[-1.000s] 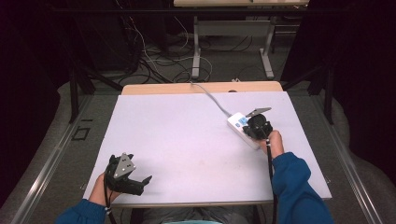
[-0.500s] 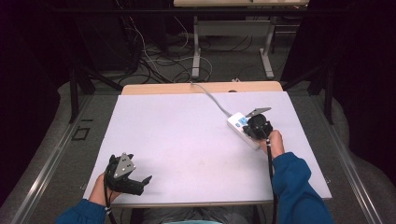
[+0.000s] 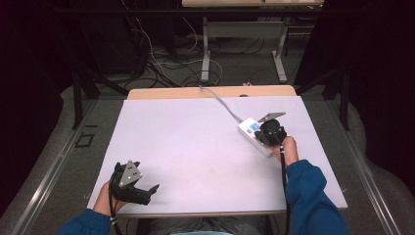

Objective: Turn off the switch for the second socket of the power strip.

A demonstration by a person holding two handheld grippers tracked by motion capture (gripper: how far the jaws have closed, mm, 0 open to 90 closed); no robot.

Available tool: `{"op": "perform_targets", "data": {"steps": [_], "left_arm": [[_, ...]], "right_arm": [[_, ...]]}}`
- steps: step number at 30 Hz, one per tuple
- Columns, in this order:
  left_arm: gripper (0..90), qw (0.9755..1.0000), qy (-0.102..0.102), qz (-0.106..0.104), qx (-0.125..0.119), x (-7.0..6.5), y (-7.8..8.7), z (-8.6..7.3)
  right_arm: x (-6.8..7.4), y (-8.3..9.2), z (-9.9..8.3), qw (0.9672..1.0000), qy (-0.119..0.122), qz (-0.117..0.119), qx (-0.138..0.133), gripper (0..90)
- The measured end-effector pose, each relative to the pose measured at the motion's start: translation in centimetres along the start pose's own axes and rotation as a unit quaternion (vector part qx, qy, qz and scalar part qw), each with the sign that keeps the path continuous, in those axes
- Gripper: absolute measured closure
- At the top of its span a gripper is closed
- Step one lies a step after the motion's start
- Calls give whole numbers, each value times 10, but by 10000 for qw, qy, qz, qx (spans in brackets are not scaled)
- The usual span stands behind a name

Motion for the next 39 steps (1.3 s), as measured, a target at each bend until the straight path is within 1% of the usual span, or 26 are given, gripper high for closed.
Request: {"op": "perform_targets", "data": {"steps": [1,2,3,5,8,9,13,14,15,16,17,18,19,20,21,23,25,26,27,29,34,35,37,38,39], "left_arm": [[0,10000,0,1,1,0,0,0],[0,10000,-1,0,2,0,0,0],[0,10000,-27,9,3,0,0,0],[0,10000,-9,4,2,0,0,0],[0,10000,-22,10,4,0,0,0],[0,10000,2,-1,2,0,0,0],[0,10000,-1,-4,4,0,0,0],[0,10000,-5,-3,5,0,1,0],[0,10000,-4,-2,3,0,1,0],[0,10000,-22,11,6,1,1,0],[0,10000,-29,14,5,1,1,0],[0,10000,-21,5,7,0,1,0],[0,10000,-6,2,5,0,1,0],[0,10000,-33,18,7,0,1,0],[0,10000,-25,16,6,0,1,0],[0,10000,-38,15,19,0,1,0],[0,10000,-44,21,25,0,1,0],[0,10000,-27,-5,33,0,1,0],[0,10000,11,-2,7,0,0,0],[0,10000,-26,19,2,0,1,0],[0,10000,14,13,10,0,1,-1],[0,10000,14,16,13,1,1,-1],[0,10000,18,13,10,0,1,-1],[0,10000,18,17,10,1,1,-1],[0,10000,23,19,10,1,1,-1]], "right_arm": [[0,2,1,10000,14,-2,-16,807],[0,2,1,10000,14,-2,-16,807],[0,3,2,10000,8,-14,-42,756],[1,4,3,10000,-68,10,-62,663],[1,5,4,9998,-106,139,-48,472],[1,6,4,9997,-98,190,-69,418],[2,8,4,9994,-108,315,-87,216],[2,9,4,9994,-54,338,-103,170],[3,11,5,9992,-92,367,-141,144],[3,12,5,9990,-67,401,-179,131],[4,13,5,9989,-72,415,-219,99],[4,14,6,9985,-52,482,-246,69],[5,15,6,9984,-83,506,-246,43],[5,16,6,9982,-90,541,-251,12],[6,16,6,9979,-100,596,-252,0],[5,17,5,9975,-18,649,-283,0],[6,19,6,9968,-80,721,-331,0],[6,20,6,9969,-43,707,-343,0],[7,21,6,9968,-55,712,-355,0],[8,23,5,9964,-22,746,-390,0],[14,30,5,9959,68,793,-436,0],[15,32,5,9959,55,779,-457,0],[17,35,4,9954,61,833,-473,0],[18,38,4,9956,96,808,-471,0],[19,40,3,9955,73,810,-495,0]]}}
Point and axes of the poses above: each handheld gripper's, and its own axes: y roughly backward along the jaws, z roughly out of its top, x roughly to its left, the point moved 1 cm from there along -y, roughly forward along the jaws, and after that the axes turned 1 degree about y, right-handed, at the moved point
